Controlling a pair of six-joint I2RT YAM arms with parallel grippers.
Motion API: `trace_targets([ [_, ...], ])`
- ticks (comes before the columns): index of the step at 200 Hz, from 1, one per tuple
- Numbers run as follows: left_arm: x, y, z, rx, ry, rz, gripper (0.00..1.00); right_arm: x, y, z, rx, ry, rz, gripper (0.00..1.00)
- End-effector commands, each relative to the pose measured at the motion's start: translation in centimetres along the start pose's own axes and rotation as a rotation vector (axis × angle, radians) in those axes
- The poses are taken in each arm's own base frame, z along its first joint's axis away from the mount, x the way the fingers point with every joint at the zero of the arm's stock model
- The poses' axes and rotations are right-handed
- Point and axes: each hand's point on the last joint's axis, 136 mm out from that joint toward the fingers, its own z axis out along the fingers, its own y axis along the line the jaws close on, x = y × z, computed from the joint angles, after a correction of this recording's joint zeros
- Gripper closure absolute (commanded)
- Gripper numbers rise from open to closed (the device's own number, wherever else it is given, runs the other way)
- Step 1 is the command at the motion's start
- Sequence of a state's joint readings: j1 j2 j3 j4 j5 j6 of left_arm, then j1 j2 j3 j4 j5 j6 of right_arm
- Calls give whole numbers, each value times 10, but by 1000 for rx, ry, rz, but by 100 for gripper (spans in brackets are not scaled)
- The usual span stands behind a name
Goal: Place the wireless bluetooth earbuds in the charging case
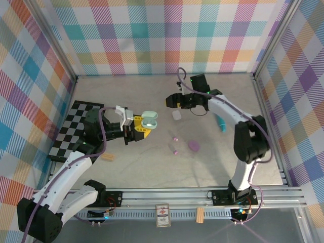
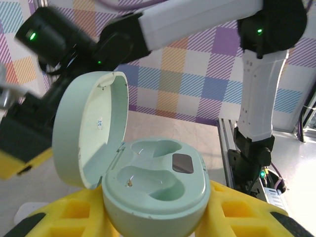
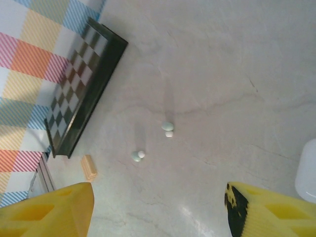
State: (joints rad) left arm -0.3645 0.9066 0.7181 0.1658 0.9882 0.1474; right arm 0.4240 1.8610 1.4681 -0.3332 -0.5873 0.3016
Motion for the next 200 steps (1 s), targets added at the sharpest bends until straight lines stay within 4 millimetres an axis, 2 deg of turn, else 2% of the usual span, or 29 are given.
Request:
trace_targets([
  [1,-4,-6,-3,27,-24,20,64,-7,16,30,-61,24,-28,30],
  [45,-8,-5,-4,24,-33,17,64,11,12,101,-55,183,-36,31],
  [100,-4,-4,-5,19,-24,7,64,16,16,157,-81,254,-46,32],
  [149,-5,-5,-6,27,-19,7,64,32,12,188,-121,323,-32,33],
  [200,-3,-6,-7,33,-13,8,64,53,6,200,-116,387,-42,36],
])
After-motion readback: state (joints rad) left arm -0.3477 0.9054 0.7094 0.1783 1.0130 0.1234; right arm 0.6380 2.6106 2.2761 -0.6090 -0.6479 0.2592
